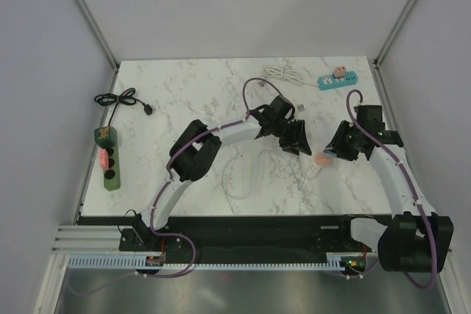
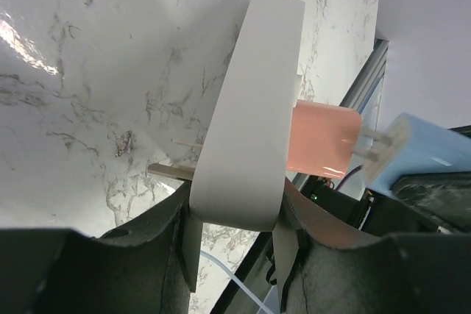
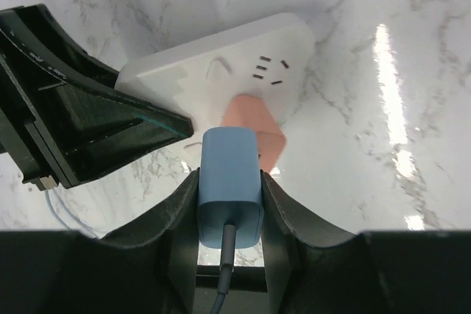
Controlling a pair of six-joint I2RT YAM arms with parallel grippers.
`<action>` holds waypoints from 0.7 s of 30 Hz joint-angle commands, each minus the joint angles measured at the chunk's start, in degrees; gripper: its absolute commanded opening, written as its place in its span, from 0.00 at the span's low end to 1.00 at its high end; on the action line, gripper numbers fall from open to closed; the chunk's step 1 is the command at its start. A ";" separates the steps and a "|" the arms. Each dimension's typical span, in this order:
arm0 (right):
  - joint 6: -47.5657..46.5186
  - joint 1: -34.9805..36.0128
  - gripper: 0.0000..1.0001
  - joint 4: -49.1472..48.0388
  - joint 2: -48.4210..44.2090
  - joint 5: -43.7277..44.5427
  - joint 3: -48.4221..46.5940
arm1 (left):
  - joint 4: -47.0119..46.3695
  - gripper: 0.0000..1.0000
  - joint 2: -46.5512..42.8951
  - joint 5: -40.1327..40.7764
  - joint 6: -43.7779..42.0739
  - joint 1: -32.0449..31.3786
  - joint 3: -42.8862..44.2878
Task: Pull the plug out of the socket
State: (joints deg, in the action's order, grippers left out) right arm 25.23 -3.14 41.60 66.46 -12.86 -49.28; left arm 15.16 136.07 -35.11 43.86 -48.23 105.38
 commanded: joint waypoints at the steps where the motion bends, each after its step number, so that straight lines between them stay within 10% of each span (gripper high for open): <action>1: 0.69 -0.64 0.00 6.20 -4.31 10.74 -5.12 | 4.27 0.02 1.13 8.22 -2.29 0.94 0.88; 17: 4.03 -0.64 0.00 10.25 -8.45 6.27 -11.37 | 4.35 0.03 5.69 7.17 0.88 0.94 9.48; 19: 4.21 -0.64 0.00 10.51 -9.41 4.88 -11.46 | 4.35 0.13 7.01 6.64 1.14 0.94 11.59; 21: 4.39 -0.56 0.00 10.60 -9.85 3.47 -11.37 | 4.88 0.43 7.63 7.07 1.23 1.03 12.91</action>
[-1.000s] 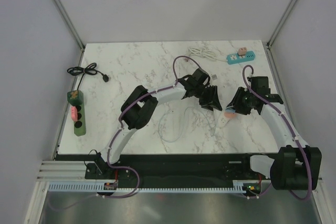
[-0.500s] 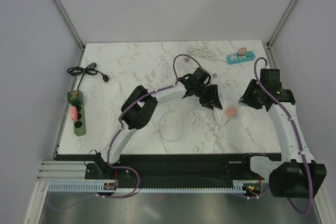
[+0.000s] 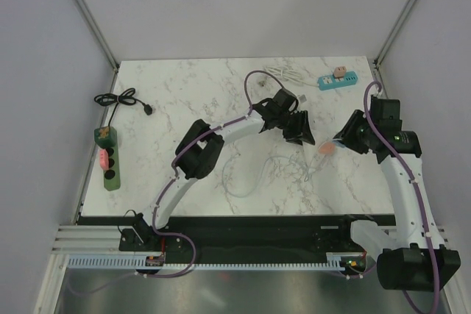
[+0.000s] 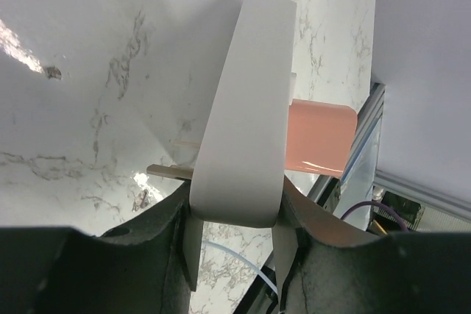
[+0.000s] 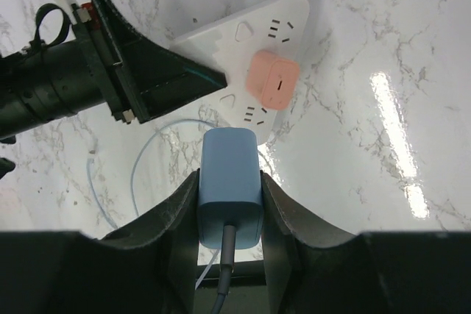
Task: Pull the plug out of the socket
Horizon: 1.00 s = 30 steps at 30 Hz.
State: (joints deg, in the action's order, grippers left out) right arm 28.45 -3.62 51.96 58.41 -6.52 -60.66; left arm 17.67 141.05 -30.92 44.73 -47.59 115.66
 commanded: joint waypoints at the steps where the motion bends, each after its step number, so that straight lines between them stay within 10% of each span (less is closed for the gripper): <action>1: 1.26 -0.16 0.00 0.24 -1.90 -4.27 0.11 | 2.54 0.56 2.65 3.75 0.36 0.48 2.73; 5: 1.26 -0.07 0.00 0.24 -2.78 -5.16 1.25 | 3.16 0.86 1.68 4.64 -0.25 0.92 3.26; 17: 2.31 3.35 0.00 -5.29 -3.75 -8.68 4.94 | 6.41 0.89 -15.52 9.47 -4.47 7.24 -6.83; 30: 19.18 31.20 0.00 -21.81 7.05 3.61 6.70 | 14.40 0.90 -43.39 18.00 -8.52 17.00 -19.23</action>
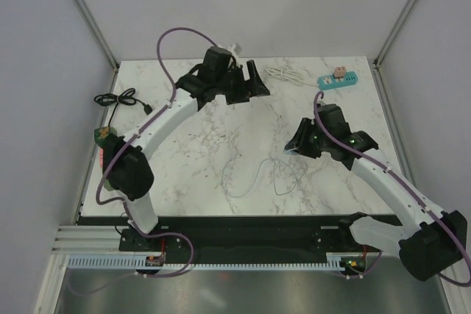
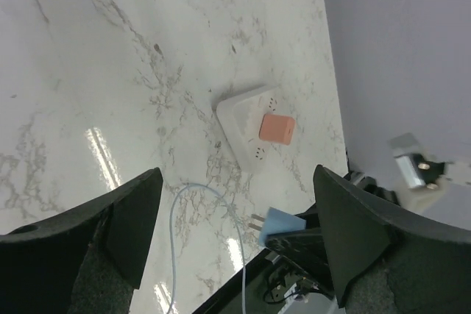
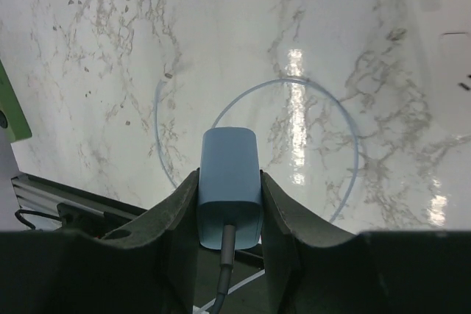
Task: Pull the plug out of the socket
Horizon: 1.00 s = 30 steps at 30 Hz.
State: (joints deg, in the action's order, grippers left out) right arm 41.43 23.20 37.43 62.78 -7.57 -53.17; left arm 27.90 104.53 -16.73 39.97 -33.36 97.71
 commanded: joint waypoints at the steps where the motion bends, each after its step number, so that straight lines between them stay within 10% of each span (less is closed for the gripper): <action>1: 6.99 6.05 0.00 -9.20 3.91 5.80 -1.75 | 4.70 0.90 -10.45 3.55 -3.84 3.56 -2.60; 22: 15.09 27.60 0.04 -50.78 36.44 21.02 -5.37 | 4.97 1.00 -32.54 -4.97 -7.17 7.17 -18.42; 30: 7.80 26.11 0.20 -45.02 43.65 20.84 -11.07 | 6.01 1.00 -32.81 -3.40 -12.01 8.31 -21.60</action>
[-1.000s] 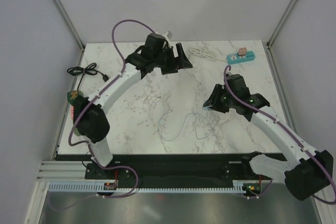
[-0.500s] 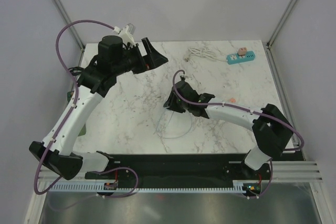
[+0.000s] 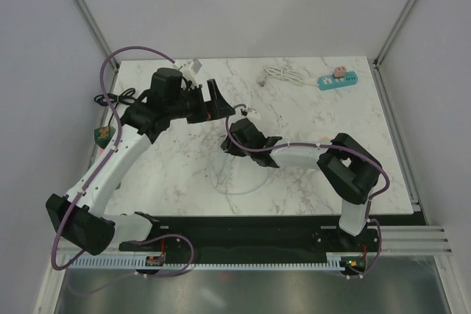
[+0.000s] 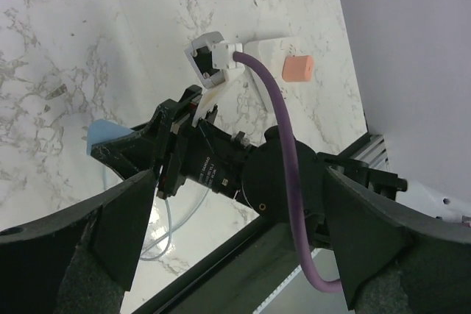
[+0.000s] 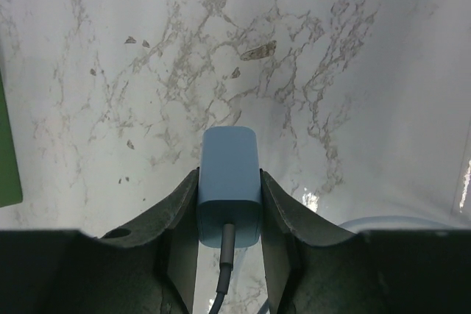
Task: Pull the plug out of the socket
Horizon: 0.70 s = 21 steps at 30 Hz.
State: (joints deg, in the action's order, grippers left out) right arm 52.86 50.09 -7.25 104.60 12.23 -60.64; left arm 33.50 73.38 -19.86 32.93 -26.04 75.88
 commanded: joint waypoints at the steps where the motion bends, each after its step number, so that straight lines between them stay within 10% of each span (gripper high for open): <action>1: -3.99 -1.13 0.23 0.56 2.62 1.13 -4.13 | 0.86 1.00 -1.49 0.43 -5.41 1.95 0.50; 21: -13.83 -4.12 0.85 7.07 1.58 -9.94 -6.77 | 0.96 0.99 1.76 4.57 -3.40 6.53 3.22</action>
State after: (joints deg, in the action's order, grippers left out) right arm 41.52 46.26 -1.21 107.63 3.66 -65.36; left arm 34.46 74.89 -15.42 30.81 -19.70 76.51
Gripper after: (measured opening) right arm 0.826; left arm 0.993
